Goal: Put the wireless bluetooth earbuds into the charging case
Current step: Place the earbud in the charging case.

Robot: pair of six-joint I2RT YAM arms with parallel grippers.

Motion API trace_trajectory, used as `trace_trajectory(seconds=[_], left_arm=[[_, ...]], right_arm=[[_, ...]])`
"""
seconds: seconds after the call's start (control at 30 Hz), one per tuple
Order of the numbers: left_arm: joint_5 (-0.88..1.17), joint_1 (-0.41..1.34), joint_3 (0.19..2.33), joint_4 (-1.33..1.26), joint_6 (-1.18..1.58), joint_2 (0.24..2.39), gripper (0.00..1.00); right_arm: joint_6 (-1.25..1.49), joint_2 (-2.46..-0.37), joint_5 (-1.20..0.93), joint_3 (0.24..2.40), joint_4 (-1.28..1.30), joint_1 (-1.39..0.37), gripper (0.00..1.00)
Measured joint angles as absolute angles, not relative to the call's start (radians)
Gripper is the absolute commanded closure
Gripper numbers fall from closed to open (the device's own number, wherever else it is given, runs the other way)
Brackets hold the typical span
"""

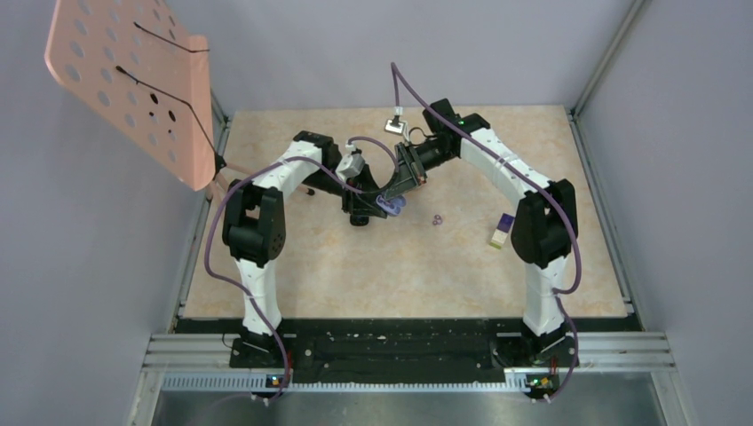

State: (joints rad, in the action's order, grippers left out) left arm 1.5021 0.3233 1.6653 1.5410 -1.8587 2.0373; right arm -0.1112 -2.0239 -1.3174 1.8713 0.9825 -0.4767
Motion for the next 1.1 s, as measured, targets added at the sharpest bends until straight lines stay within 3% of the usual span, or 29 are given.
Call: trace_trajectory(seconds=[0.67,1.1], left_arm=[[1.523,0.325,1.658,1.546,-1.859,2.035,1.00],[1.530,0.327,1.671,1.549,-1.827,2.035,1.00]], right_arm=[[-0.165,-2.015,-1.170,1.998,1.001,-0.448,0.77],[-0.325,-1.861,-1.055,1.911,0.998,-0.430,0.56]])
